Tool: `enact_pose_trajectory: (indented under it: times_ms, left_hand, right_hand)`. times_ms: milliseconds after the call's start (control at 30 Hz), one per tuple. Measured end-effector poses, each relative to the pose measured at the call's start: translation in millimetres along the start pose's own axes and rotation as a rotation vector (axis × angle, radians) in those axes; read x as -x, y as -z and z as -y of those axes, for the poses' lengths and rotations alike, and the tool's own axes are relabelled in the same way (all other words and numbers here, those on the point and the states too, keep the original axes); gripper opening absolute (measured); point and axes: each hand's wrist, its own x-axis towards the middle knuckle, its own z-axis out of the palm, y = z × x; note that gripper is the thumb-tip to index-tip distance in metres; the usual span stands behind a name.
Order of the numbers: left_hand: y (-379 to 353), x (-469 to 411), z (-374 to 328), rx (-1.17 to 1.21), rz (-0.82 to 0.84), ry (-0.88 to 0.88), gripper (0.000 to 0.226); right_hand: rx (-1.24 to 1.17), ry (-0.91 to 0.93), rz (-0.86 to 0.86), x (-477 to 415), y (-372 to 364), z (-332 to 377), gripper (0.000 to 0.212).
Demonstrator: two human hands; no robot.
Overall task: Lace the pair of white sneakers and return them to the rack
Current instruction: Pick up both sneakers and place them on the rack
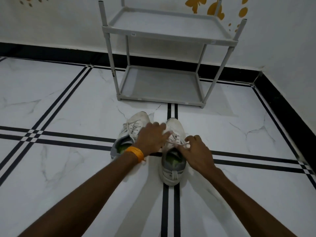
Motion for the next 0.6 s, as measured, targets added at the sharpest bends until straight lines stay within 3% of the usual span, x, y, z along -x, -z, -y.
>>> enact_pose_trajectory:
  times_ms: [67, 100, 200, 267, 433, 600]
  left_hand:
    - [32, 4, 35, 0.053, -0.076, 0.134, 0.046]
    - [45, 8, 59, 0.052, -0.030, 0.234, 0.051]
    - [62, 28, 112, 0.068, 0.411, 0.506, 0.069]
    - [52, 38, 127, 0.194, 0.547, 0.572, 0.071]
    - [6, 36, 127, 0.274, 0.292, 0.499, 0.036]
    - [-14, 12, 102, 0.327, 0.179, 0.384, 0.018]
  right_hand:
    - [0.027, -0.154, 0.153, 2, -1, -7, 0.079]
    - [-0.013, -0.204, 0.221, 2, -6, -9, 0.082]
    - [-0.311, -0.291, 0.278, -1, -22, -6, 0.048]
    - [-0.343, -0.265, 0.218, -7, -32, -1, 0.032]
    - [-0.334, -0.130, 0.141, -22, -39, 18, 0.038]
    - [-0.251, -0.070, 0.097, -43, -41, 20, 0.035]
